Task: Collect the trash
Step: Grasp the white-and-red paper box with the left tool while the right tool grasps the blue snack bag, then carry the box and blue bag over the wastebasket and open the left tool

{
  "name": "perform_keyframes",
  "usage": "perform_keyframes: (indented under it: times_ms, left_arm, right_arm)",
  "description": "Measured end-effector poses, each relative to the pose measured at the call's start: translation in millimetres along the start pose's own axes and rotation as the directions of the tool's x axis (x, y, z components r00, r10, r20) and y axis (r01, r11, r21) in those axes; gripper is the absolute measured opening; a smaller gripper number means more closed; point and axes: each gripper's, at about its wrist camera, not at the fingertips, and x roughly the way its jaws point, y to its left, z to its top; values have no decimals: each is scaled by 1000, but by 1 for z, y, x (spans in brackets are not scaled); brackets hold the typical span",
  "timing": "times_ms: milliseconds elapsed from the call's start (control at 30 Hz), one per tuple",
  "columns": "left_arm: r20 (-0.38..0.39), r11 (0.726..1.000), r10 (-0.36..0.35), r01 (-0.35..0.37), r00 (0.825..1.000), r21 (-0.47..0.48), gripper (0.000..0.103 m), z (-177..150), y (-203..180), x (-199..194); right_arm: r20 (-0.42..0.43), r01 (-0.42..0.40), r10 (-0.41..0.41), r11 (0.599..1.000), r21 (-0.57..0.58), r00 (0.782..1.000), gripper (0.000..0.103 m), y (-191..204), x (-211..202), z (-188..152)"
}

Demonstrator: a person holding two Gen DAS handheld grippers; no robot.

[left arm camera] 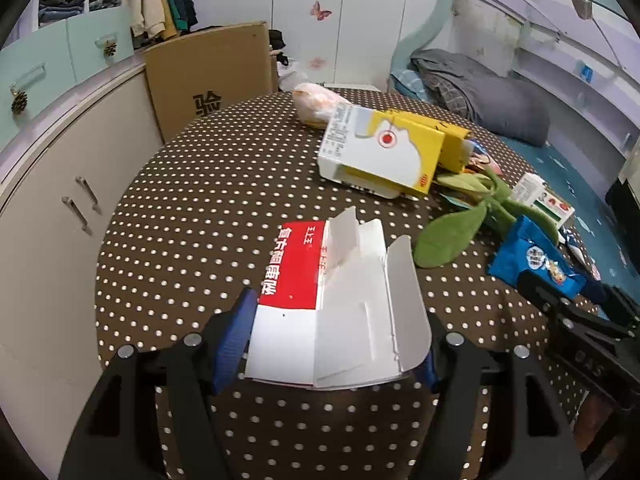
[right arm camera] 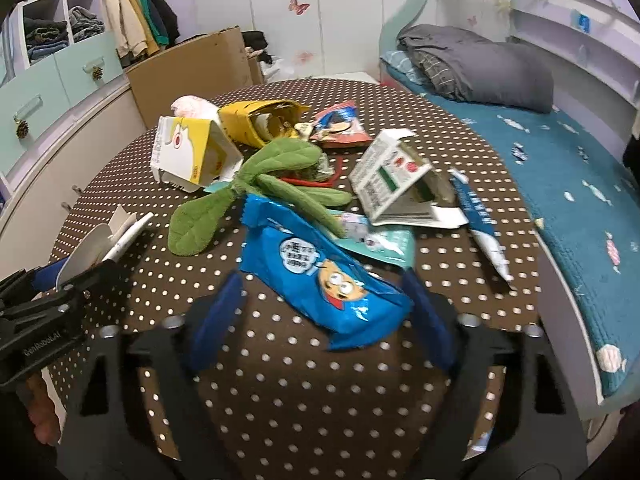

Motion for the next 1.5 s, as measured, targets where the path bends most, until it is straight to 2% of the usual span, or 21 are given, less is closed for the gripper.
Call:
perform_keyframes:
  times_ms: [33, 200, 567, 900, 1167, 1500]
  left_arm:
    - [2, 1000, 2, -2, 1000, -1, 67, 1, 1, -1]
    - [11, 1000, -10, 10, 1000, 7, 67, 3, -4, -4]
    - [52, 993, -81, 76, 995, 94, 67, -3, -47, -29]
    - [66, 971, -165, 151, 984, 183, 67, -15, -100, -47]
    - [53, 941, -242, 221, 969, 257, 67, -28, -145, -58]
    - [6, 883, -306, 282, 952, 377, 67, -49, -206, -68]
  right_arm:
    - [-14, -19, 19, 1000, 14, 1000, 43, -1, 2, 0]
    - [-2, -73, 74, 996, 51, 997, 22, -9, -12, -1]
    - [31, -49, 45, 991, 123, 999, 21, -34, -48, -19]
    - [57, 5, -18, 974, 225, 998, 21, -71, -80, -40]
    - [59, 51, -72, 949, 311, 996, 21, -105, -97, -57]
    - [53, 124, -157, 910, 395, 986, 21, -143, -116, -82]
